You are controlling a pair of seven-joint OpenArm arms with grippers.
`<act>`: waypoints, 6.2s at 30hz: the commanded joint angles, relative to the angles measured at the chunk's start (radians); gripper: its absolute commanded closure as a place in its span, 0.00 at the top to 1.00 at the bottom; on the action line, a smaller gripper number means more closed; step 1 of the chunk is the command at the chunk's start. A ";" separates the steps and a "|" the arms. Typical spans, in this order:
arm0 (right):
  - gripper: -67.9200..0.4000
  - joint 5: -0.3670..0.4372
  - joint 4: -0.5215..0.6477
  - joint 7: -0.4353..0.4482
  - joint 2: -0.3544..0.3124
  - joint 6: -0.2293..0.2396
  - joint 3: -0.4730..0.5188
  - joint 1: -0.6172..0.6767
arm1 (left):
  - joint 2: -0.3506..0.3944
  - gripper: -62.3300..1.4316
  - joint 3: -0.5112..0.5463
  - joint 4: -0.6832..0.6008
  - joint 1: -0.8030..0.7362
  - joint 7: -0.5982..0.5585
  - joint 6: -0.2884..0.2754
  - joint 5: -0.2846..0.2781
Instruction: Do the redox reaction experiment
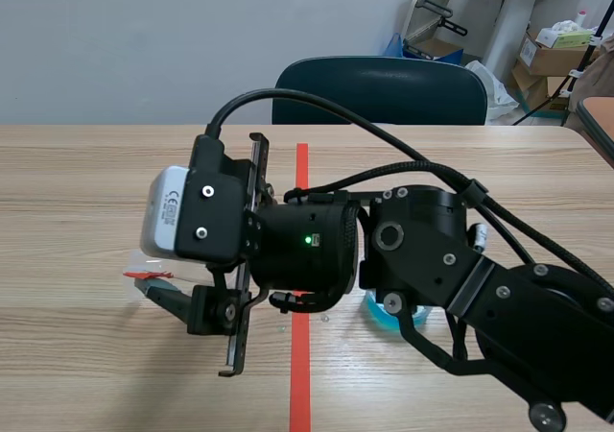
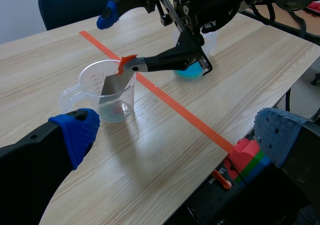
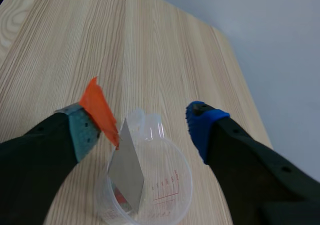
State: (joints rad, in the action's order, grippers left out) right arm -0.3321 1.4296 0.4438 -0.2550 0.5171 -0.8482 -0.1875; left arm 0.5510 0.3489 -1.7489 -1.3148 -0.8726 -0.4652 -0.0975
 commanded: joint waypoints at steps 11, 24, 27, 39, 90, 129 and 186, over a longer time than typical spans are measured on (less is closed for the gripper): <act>0.01 0.056 0.018 0.008 0.002 -0.008 0.018 -0.015 | -0.007 1.00 -0.002 -0.006 -0.002 -0.010 -0.001 -0.010; 0.01 0.340 0.056 -0.232 -0.002 0.031 0.044 -0.083 | -0.007 1.00 -0.002 -0.006 -0.002 -0.011 -0.001 -0.014; 0.01 0.406 0.100 -0.330 -0.002 0.053 0.045 -0.102 | -0.008 1.00 -0.002 -0.006 -0.002 -0.006 -0.001 -0.014; 0.01 0.622 0.377 -0.691 -0.002 0.052 0.098 -0.112 | -0.008 1.00 -0.002 -0.005 -0.002 0.092 0.037 -0.221; 0.01 0.841 0.512 -0.981 0.036 0.000 0.147 -0.175 | -0.007 1.00 -0.002 -0.004 -0.002 0.114 0.036 -0.328; 0.01 0.841 0.512 -0.980 0.036 0.000 0.148 -0.175 | -0.007 1.00 -0.001 -0.004 0.021 0.219 0.036 -0.326; 0.01 0.841 0.512 -0.977 0.036 0.000 0.148 -0.175 | -0.008 1.00 -0.001 -0.004 0.021 0.220 0.036 -0.326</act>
State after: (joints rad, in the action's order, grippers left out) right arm 0.4992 1.9392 -0.5514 -0.2218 0.5205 -0.7086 -0.3504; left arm 0.5510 0.3489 -1.7451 -1.2854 -0.6361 -0.4225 -0.4168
